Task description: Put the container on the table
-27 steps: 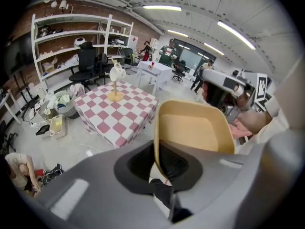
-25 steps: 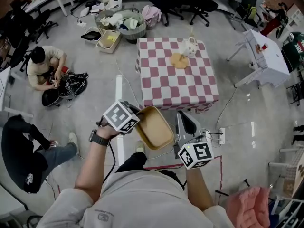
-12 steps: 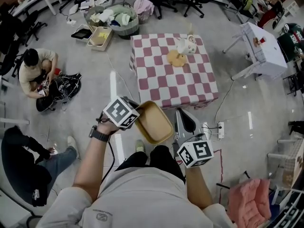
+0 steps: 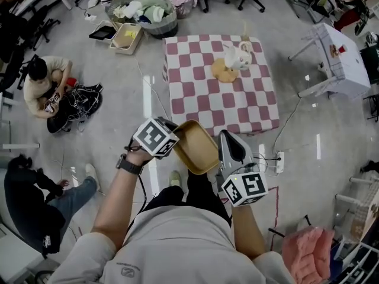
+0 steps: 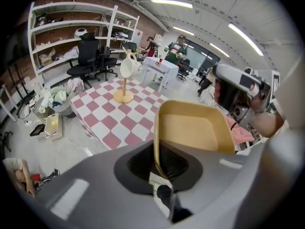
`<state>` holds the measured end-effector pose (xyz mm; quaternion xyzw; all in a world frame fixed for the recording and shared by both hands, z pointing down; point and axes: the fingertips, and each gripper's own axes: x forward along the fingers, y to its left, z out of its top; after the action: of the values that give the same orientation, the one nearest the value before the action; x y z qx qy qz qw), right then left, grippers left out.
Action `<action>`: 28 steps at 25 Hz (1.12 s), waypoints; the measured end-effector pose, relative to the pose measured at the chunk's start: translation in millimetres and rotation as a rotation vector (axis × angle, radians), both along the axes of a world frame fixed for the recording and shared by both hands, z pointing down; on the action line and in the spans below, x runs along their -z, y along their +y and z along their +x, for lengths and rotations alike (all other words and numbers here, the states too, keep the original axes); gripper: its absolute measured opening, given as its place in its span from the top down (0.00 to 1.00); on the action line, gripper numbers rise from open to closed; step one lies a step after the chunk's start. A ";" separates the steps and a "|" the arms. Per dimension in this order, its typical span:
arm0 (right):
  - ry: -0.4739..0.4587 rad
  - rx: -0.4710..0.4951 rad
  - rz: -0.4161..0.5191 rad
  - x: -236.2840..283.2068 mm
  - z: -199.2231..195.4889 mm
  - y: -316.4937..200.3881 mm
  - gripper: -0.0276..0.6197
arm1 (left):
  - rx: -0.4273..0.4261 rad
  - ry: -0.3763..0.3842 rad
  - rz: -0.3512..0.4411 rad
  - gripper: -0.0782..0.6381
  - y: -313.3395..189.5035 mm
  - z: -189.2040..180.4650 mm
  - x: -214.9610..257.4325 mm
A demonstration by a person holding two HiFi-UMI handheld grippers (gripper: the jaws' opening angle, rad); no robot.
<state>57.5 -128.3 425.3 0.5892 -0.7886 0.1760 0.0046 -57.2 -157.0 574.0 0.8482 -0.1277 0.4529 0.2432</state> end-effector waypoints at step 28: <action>-0.105 0.023 -0.194 -149.2 112.0 -137.2 0.94 | 0.389 -0.061 -0.155 0.87 -117.7 102.4 -187.1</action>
<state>169.5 -265.5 574.5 0.5666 -0.7738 0.2823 0.0223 45.2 -274.7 761.1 0.7721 -0.2610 0.4316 0.3866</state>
